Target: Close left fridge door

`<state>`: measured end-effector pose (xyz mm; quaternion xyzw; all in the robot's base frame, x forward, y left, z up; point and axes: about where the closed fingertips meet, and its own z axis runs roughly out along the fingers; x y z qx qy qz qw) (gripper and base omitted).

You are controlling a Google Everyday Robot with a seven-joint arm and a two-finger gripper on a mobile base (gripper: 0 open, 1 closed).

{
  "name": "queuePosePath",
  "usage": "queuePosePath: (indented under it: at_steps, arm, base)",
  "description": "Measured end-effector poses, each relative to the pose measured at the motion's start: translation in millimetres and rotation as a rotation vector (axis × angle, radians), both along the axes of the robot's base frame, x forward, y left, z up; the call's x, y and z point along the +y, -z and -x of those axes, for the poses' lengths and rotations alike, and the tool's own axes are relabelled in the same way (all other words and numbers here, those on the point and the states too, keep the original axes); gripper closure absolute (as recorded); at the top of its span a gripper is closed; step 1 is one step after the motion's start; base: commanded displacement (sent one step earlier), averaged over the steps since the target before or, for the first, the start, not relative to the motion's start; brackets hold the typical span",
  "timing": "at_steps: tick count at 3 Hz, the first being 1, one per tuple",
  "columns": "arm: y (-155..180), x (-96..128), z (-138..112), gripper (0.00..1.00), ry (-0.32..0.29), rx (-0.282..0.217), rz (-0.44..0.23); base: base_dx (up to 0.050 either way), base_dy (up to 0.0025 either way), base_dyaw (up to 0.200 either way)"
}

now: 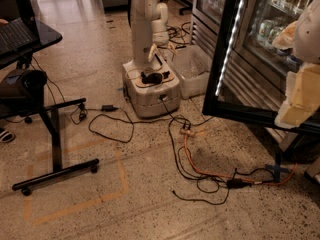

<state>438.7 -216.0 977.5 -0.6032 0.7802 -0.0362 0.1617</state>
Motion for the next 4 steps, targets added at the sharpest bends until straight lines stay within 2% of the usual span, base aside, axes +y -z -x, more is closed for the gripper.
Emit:
queuePosePath:
  at_steps: [1, 2, 3, 4]
  arm:
    - [0, 0, 0, 0.00, 0.000, 0.000, 0.000]
    - [0, 0, 0, 0.00, 0.000, 0.000, 0.000]
    - [-17, -6, 5, 0.00, 0.016, -0.026, 0.005]
    - [-59, -12, 16, 0.00, 0.030, -0.065, 0.025]
  base:
    - [0.034, 0.00000, 0.000]
    - [0.000, 0.00000, 0.000]
    - [0.000, 0.00000, 0.000]
    - [0.000, 0.00000, 0.000]
